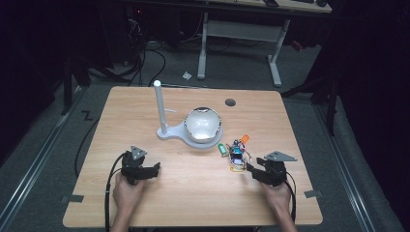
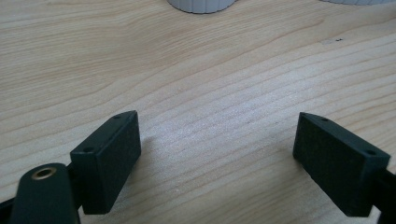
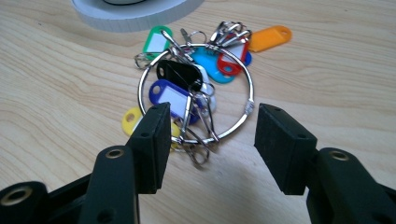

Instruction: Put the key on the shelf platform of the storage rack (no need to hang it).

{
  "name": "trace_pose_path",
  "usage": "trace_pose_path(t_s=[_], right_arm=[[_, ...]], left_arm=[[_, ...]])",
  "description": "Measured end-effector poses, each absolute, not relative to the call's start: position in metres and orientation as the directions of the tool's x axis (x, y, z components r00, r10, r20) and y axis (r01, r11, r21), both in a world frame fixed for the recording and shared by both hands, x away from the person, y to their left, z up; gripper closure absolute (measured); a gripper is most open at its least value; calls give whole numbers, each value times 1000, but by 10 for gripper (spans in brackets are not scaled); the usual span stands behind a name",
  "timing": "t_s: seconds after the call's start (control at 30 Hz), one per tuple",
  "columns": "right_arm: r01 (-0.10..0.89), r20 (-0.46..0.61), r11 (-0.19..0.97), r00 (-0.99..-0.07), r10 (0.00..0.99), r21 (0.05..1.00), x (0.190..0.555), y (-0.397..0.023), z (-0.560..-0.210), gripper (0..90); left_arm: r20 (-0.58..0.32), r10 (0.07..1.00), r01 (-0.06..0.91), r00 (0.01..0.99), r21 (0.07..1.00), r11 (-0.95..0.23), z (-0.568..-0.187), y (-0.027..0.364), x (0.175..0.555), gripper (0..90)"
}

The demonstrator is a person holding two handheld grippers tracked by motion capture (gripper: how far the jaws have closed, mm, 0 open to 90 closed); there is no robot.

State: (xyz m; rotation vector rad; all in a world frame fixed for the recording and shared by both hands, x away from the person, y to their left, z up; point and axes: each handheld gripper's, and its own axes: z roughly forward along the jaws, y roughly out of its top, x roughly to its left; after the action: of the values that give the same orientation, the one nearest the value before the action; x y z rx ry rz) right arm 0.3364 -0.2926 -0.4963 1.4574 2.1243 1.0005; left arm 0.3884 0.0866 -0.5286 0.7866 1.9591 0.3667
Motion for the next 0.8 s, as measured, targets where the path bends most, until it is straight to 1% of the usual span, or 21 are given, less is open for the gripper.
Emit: trace_pose_path(t_s=[0.17,0.53,0.73,0.8], right_arm=[[652,71,245,-419,905,718,347,-282,-498,459],[675,35,296,-431,902,676,372,-266,-502,427],[681,-12,362,-461,888,636,388,-252,-510,390],[682,1,348,-456,890,644,390,-251,-511,391]], left_arm=[[-672,660,373,-334,549,748,-529,87,388,154],[-671,663,375,-332,551,746,-529,87,388,155],[-672,662,375,-333,550,747,-529,87,388,154],[-672,662,374,-333,550,747,-529,87,388,154]])
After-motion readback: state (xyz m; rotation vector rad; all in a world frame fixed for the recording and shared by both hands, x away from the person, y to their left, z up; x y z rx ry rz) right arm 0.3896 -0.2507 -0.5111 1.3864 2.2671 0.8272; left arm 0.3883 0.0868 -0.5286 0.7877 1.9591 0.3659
